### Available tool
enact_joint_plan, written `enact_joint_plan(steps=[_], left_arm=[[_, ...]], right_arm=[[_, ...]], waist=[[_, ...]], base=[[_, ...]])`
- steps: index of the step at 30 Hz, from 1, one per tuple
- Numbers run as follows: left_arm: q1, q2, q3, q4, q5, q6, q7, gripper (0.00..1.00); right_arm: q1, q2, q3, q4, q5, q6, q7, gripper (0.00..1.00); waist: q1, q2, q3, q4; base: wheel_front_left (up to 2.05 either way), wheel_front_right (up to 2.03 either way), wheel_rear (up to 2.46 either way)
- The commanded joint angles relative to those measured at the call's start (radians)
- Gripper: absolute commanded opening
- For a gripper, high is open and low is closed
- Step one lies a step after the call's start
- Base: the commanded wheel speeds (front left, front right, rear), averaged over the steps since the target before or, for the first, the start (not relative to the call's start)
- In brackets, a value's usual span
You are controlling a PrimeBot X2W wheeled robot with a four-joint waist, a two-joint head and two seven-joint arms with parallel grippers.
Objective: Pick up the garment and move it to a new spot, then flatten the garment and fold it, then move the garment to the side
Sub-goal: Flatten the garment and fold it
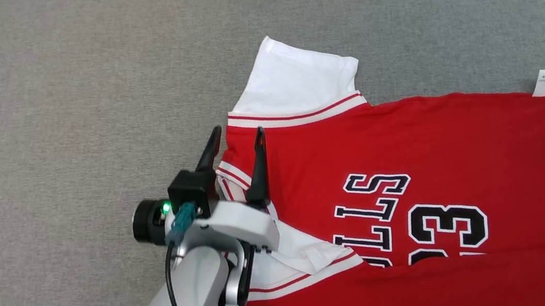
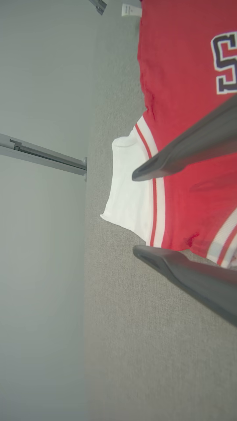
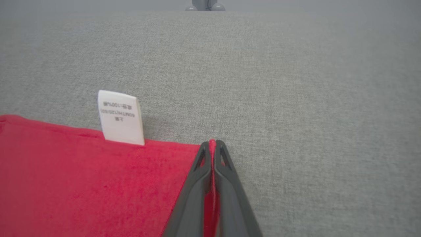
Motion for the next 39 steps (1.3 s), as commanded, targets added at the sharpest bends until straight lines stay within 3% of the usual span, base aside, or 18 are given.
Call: enact_joint_plan(steps=[1,7,14,22,39], left_arm=[[-0.039,0.007,0.002,0.01,0.014,-0.004,0.0,1.0],[-0.183,0.041,0.0,0.084,0.028,-0.022,0.105,1.0],[-0.384,0.087,-0.011,0.231,0.021,-0.1,0.279,1.0],[-0.567,0.085,-0.04,0.405,0.021,-0.179,0.417,1.0],[-0.749,0.033,-0.094,0.647,0.052,-0.208,0.429,1.0]], right_arm=[[-0.019,-0.008,0.011,-0.005,0.009,0.0,-0.011,0.0],[-0.071,-0.012,0.063,-0.04,-0.009,0.0,-0.032,0.0],[-0.137,0.0,0.105,-0.076,-0.031,0.0,-0.036,0.0],[-0.181,0.014,0.113,-0.096,-0.055,-0.001,-0.035,0.0],[-0.205,0.017,0.128,-0.114,-0.071,-0.002,-0.031,0.0]], waist=[[0.0,0.0,0.012,-0.012],[0.0,0.0,0.052,-0.058],[0.0,0.0,0.107,-0.123],[0.0,0.0,0.152,-0.164],[0.0,0.0,0.194,-0.172]], base=[[0.0,0.0,0.0],[0.0,0.0,0.0],[0.0,0.0,0.0],[0.0,0.0,0.0],[0.0,0.0,0.0]])
